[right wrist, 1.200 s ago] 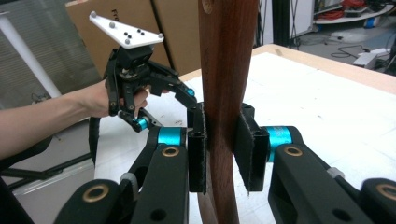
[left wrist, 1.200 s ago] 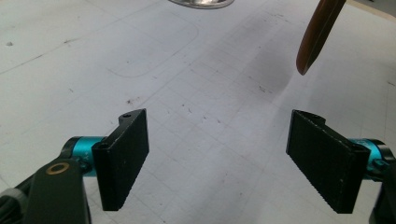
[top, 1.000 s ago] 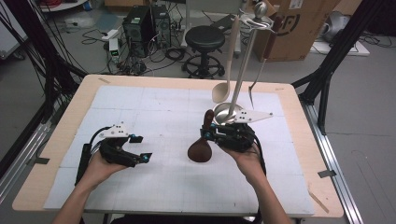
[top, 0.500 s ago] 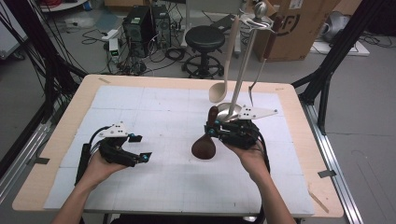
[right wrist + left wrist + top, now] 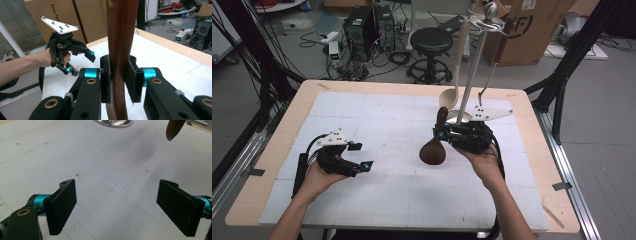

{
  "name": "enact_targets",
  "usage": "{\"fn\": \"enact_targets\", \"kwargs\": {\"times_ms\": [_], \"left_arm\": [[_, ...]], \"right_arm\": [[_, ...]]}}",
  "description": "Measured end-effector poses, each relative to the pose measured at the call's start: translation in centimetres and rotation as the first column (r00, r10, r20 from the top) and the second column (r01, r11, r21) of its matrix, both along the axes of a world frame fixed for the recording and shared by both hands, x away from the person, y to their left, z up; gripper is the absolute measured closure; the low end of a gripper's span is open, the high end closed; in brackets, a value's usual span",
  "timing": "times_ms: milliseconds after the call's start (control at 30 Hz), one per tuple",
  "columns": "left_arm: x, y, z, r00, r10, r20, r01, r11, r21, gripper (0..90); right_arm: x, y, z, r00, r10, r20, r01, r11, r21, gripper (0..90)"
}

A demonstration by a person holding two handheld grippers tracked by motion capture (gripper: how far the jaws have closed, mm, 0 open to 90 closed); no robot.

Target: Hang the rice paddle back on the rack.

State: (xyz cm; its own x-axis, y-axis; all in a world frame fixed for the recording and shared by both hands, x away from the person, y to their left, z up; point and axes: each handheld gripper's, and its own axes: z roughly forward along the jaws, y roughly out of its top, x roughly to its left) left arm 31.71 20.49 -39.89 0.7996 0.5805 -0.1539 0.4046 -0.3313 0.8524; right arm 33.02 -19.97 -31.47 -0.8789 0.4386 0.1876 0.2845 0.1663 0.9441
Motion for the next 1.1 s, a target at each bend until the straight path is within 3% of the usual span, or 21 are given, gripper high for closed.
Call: {"fn": "enact_targets", "kwargs": {"times_ms": [367, 833, 1100], "left_arm": [[0.3, 0.1, -0.2, 0.9998, 0.015, -0.009, -0.015, 0.9999, 0.003, 15.6], [0.2, 0.2, -0.2, 0.9999, 0.015, -0.007, -0.015, 0.9999, 0.007, 14.7], [0.2, -0.1, -0.3, 1.0, 0.001, -0.007, -0.001, 1.0, 0.008, 14.4]], "right_arm": [[0.7, -0.2, 0.7, 0.9999, -0.004, -0.017, 0.004, 1.0, -0.003, 76.0], [1.2, -0.2, 2.9, 0.9997, -0.007, 0.023, 0.007, 0.9999, -0.01, 76.0], [1.5, -1.1, 3.9, 0.9987, -0.043, 0.028, 0.043, 0.9991, 0.004, 76.0]]}}
